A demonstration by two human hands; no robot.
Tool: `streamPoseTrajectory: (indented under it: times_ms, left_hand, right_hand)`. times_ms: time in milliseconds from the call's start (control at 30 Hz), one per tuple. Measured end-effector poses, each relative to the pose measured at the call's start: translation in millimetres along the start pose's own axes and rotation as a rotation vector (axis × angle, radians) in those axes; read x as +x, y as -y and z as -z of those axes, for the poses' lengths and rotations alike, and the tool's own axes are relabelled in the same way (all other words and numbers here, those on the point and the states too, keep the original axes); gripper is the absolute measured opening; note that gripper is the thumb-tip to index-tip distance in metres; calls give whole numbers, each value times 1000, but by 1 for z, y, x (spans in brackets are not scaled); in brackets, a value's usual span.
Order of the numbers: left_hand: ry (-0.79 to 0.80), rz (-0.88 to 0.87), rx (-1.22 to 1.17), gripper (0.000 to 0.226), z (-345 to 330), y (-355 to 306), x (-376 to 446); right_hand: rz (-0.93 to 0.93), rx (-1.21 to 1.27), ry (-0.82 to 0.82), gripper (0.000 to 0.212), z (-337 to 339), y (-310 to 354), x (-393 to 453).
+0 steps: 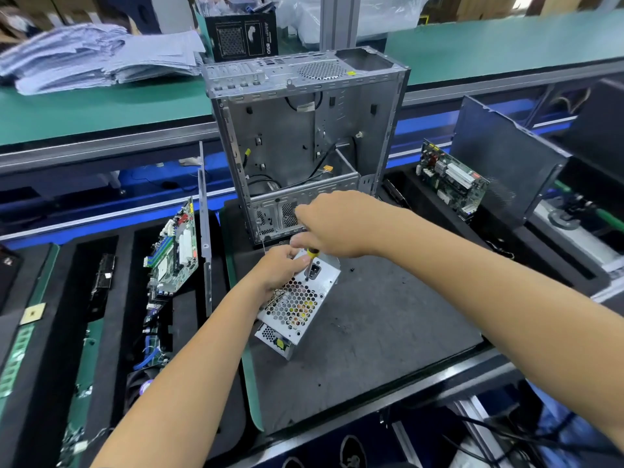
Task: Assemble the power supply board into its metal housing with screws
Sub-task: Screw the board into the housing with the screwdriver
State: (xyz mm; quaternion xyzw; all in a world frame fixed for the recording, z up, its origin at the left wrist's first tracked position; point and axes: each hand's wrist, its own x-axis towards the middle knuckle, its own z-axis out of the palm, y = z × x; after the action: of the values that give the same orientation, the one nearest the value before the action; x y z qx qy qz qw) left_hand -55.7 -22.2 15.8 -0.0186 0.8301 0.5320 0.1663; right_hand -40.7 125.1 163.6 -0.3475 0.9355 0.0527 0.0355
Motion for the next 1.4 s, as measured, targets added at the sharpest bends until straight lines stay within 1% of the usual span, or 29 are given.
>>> streamPoseTrajectory:
  times_ms: [67,133,167,233,267,300,400,433,467,500,533,567,600,667,700,767,800,833,867,933,967,1033,1100,1133,1167,1233,1300,1367,1400]
  left_hand:
    - [12,11,-8,9,0,-1,-1]
    - [-3,16,-7,9,-1,-3,-2]
    - [-5,13,-8,10,-2,-3,-2]
    - [8,6,-6,8,-2,-4,-3]
    - [9,7,-2,7,-2,-5,-4]
    - [2,7,1,6,-2,-5,-5]
    - [-11,10,1,5,-2,-7,-7]
    - [-9,4,13,6,-3,-9,-8]
    - [-11,0,25,9,-3,-9,-9]
    - [-9,-7,30,11,-3,-9,-9]
    - [-7,-13,34,13,-4,-10,-9]
    - [-12,-19,43,15,-3,-9,-9]
    - [-15,-18,48,16,-4,-10,-10]
    - [-8,-19,32,7,-4,-11,-11]
    - [2,-27,12,3,-4,-12,-12]
    - [16,-33,5,10,-4,-13,-13]
    - [22,-37,15,9,-5,-13,-12]
    - [25,-39,22,9,-5,-13,-12]
    - [29,-39,26,9,-6,-14,-12]
    - [22,-34,40,8,-7,-13,-11]
    - [15,-31,41,8,-8,-12,-11]
    - [19,-34,40,7,-7,-12,-12]
    - [21,-43,32,6,-7,-10,-11]
    - [13,-45,31,9,-7,-10,-11]
    - [5,-44,33,14,-8,-9,-10]
    - [8,-30,28,14,-9,-9,-10]
    - [15,-17,12,19,-11,-8,-10]
    - [5,-3,12,27,-10,-8,-10]
    - [1,4,12,28,-10,-8,-10]
  right_hand:
    - [64,108,86,16,2,-1,-2]
    - [95,95,66,10,3,1,-1]
    - [81,52,22,12,2,4,0]
    - [14,-52,-63,35,-1,11,2]
    - [-21,-73,-83,40,-2,12,2]
    - [-40,-71,-89,40,-3,12,2]
    - [16,108,63,16,1,6,-1]
    - [50,160,106,13,5,5,-2]
    - [77,162,110,12,7,5,-3]
    - [90,100,79,8,7,7,-2]
    - [87,-3,32,9,7,11,-1]
    - [67,-91,-11,18,4,14,0]
    - [20,-106,-39,26,1,15,0]
    - [-52,14,-31,32,-2,14,-2]
    - [-33,85,-2,28,-1,13,-4]
    - [47,183,89,18,3,11,-6]
    - [77,182,106,14,5,11,-6]
    - [83,145,85,12,5,12,-5]
    - [63,79,34,18,4,14,-3]
    - [-3,-27,-58,38,1,16,0]
    - [-29,-37,-73,41,-1,15,0]
    - [-36,28,-32,34,-2,13,-4]
    - [25,179,81,16,2,10,-10]
    - [63,206,123,14,5,10,-12]
    - [89,187,128,13,8,10,-12]
    - [73,47,57,9,7,12,-9]
    - [32,-115,3,17,3,14,-5]
    - [-26,-114,-10,21,1,12,-8]
    - [-48,-38,13,18,1,10,-10]
